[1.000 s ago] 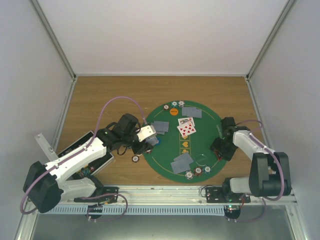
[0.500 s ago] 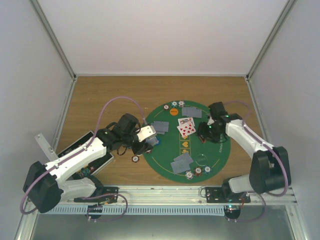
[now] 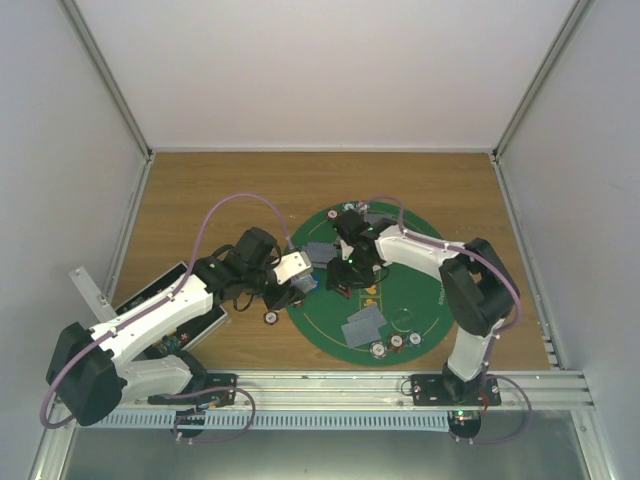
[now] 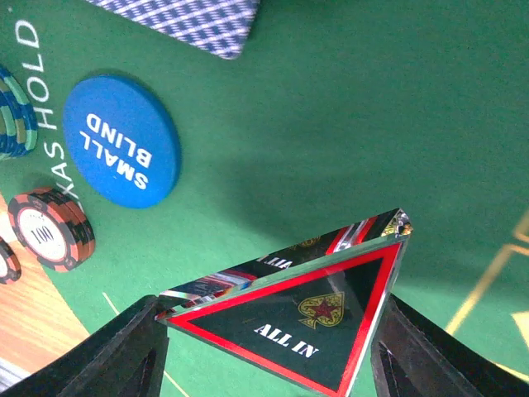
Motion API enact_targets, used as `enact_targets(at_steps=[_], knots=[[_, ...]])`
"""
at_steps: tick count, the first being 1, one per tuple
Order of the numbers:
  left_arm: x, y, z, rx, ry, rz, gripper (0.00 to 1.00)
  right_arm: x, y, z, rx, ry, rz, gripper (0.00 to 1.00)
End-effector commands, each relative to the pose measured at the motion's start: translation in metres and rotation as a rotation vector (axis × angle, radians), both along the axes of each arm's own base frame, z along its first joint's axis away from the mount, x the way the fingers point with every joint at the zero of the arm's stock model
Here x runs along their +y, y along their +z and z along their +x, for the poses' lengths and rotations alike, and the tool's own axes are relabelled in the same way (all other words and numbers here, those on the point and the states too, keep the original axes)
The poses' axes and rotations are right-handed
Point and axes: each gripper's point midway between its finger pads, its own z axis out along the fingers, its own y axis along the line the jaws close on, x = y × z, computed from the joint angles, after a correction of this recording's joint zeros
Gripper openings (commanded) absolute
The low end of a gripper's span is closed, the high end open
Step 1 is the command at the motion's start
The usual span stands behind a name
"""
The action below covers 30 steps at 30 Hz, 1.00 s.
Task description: Distribute texas hold em gaming equipment
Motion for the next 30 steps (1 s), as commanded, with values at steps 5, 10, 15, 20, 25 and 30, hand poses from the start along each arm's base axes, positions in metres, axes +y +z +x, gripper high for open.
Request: enact_targets(at_steps=[5, 10, 15, 20, 25, 30], knots=[[-0.004, 0.013, 0.006, -0.024, 0.006, -0.031, 0.53, 0.031, -0.011, -0.006, -0.001, 0.163, -0.058, 0.6], [-0.004, 0.013, 0.006, -0.025, 0.006, -0.031, 0.53, 0.039, -0.017, -0.01, -0.005, 0.221, -0.111, 0.6], [-0.004, 0.013, 0.005, -0.023, 0.006, -0.031, 0.53, 0.039, -0.022, -0.02, 0.004, 0.26, -0.148, 0.6], [-0.004, 0.014, 0.005, -0.026, 0.005, -0.034, 0.53, 0.041, -0.024, -0.029, 0.011, 0.289, -0.163, 0.6], [-0.004, 0.014, 0.005, -0.025, 0.004, -0.035, 0.53, 0.043, -0.027, -0.033, 0.013, 0.312, -0.189, 0.59], [-0.004, 0.014, 0.005, -0.024, 0.003, -0.036, 0.53, 0.045, -0.031, -0.033, 0.002, 0.329, -0.217, 0.59]])
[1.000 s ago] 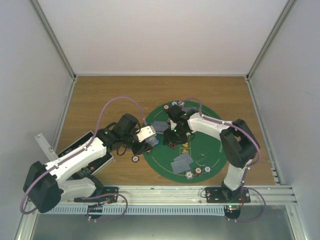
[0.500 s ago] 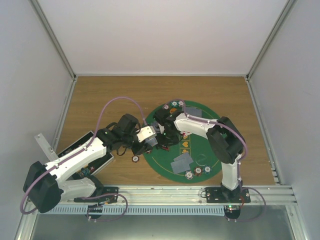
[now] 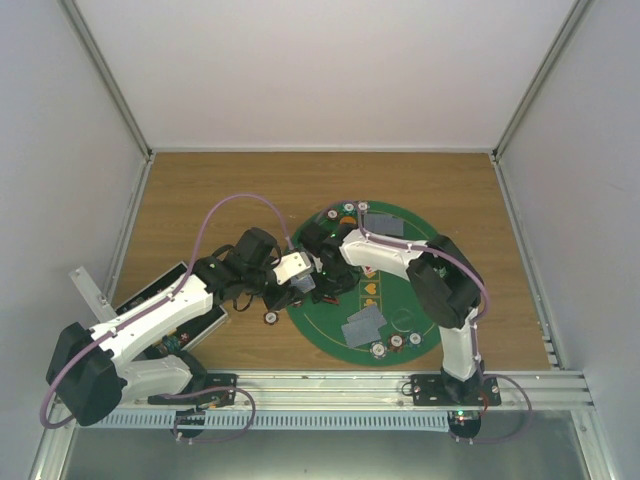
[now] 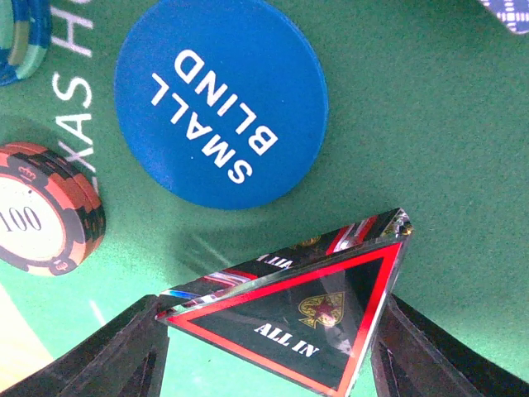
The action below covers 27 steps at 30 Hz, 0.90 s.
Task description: Distribute texas hold em gaming equipment
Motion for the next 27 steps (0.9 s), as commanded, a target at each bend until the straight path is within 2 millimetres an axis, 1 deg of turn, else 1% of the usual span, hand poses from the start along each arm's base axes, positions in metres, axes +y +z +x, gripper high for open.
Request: enact_targets(at_steps=[1, 4, 11, 17, 27], knots=[[-0.004, 0.015, 0.006, -0.029, 0.003, -0.039, 0.53, 0.001, -0.012, -0.01, 0.02, 0.043, -0.053, 0.59], [-0.004, 0.015, 0.006, -0.029, 0.003, -0.039, 0.53, 0.003, -0.012, -0.005, 0.004, 0.045, -0.053, 0.59], [-0.004, 0.014, 0.006, -0.026, 0.004, -0.036, 0.53, 0.018, -0.013, 0.007, -0.012, 0.071, -0.04, 0.58], [-0.004, 0.015, 0.006, -0.031, 0.005, -0.038, 0.53, 0.02, -0.019, 0.013, -0.021, 0.077, -0.054, 0.57], [-0.004, 0.015, 0.006, -0.033, 0.006, -0.038, 0.53, 0.035, -0.009, 0.027, -0.056, 0.076, -0.026, 0.57]])
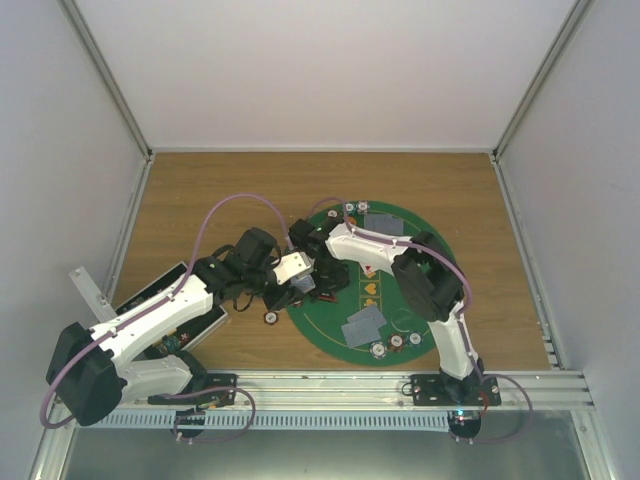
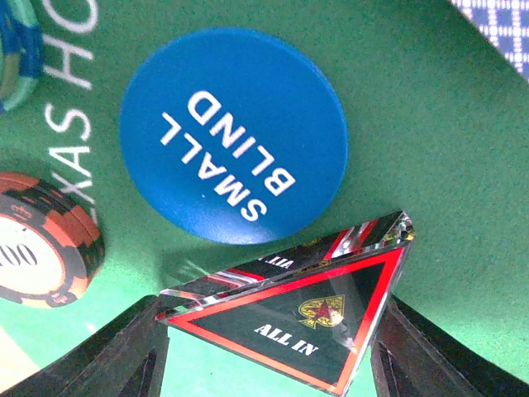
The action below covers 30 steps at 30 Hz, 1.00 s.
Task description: Distribute texas hold em gaming equipment
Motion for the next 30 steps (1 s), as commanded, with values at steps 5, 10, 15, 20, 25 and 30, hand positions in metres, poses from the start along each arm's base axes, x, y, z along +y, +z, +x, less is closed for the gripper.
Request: enact_targets(at_steps=[5, 10, 15, 20, 25, 30], knots=[[-0.004, 0.015, 0.006, -0.033, 0.006, -0.037, 0.53, 0.03, -0.008, 0.024, -0.081, 0.03, 0.072, 0.57], [-0.004, 0.015, 0.006, -0.033, 0.006, -0.037, 0.53, 0.031, -0.009, 0.027, -0.091, 0.029, 0.064, 0.57], [-0.004, 0.016, 0.006, -0.036, 0.005, -0.039, 0.53, 0.031, -0.008, 0.028, -0.094, 0.029, 0.063, 0.58], [-0.004, 0.017, 0.006, -0.038, 0.006, -0.04, 0.53, 0.033, -0.003, 0.028, -0.097, 0.032, 0.074, 0.67], [-0.004, 0.017, 0.006, -0.038, 0.005, -0.041, 0.53, 0.036, 0.014, 0.029, -0.115, 0.035, 0.108, 0.79], [-0.004, 0.018, 0.006, -0.038, 0.006, -0.041, 0.53, 0.027, 0.033, 0.027, -0.144, 0.035, 0.113, 0.84]])
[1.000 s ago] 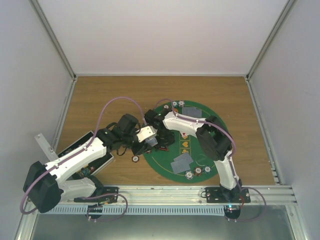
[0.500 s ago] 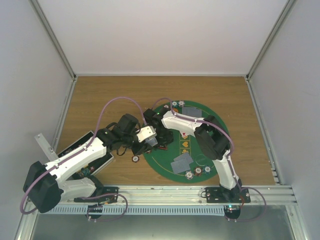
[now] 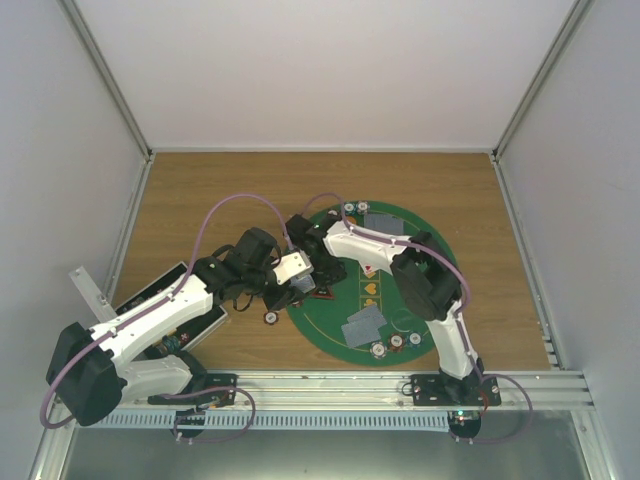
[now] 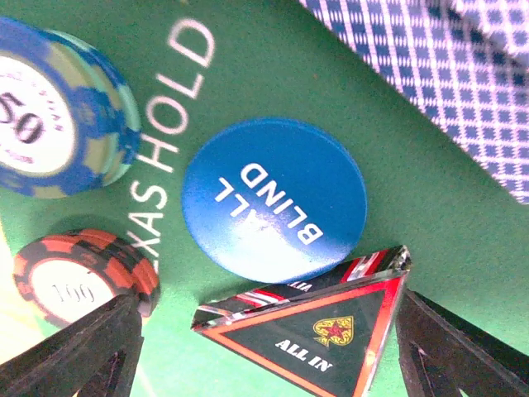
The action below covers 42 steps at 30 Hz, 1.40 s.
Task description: Distribute texas hold em gaming equipment
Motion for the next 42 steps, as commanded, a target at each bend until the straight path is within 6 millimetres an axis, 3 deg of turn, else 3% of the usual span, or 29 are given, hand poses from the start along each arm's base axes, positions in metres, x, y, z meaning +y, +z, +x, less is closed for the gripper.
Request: enact_targets(at_steps=[1, 9, 14, 20, 26, 34, 42], knots=[[-0.004, 0.018, 0.006, -0.038, 0.005, -0.041, 0.53, 0.005, 0.031, 0.011, -0.103, 0.011, 0.065, 0.85], [-0.005, 0.018, 0.005, -0.031, -0.003, -0.043, 0.53, -0.058, 0.045, 0.004, -0.078, -0.144, 0.113, 0.9], [-0.009, 0.017, 0.002, -0.011, -0.019, -0.047, 0.53, -0.077, 0.073, 0.008, -0.098, -0.242, 0.368, 0.91], [-0.017, 0.015, -0.004, 0.012, -0.052, -0.045, 0.53, -0.06, 0.133, 0.004, -0.189, -0.165, 0.718, 0.93], [-0.025, 0.008, -0.008, 0.025, -0.082, -0.017, 0.53, -0.038, 0.156, -0.022, -0.151, -0.051, 0.905, 0.93], [-0.028, 0.005, -0.014, 0.036, -0.099, -0.016, 0.53, -0.015, 0.145, -0.047, -0.057, 0.054, 0.96, 0.95], [-0.028, 0.005, -0.015, 0.033, -0.102, -0.01, 0.53, -0.005, 0.125, -0.045, -0.041, 0.055, 0.911, 0.94]])
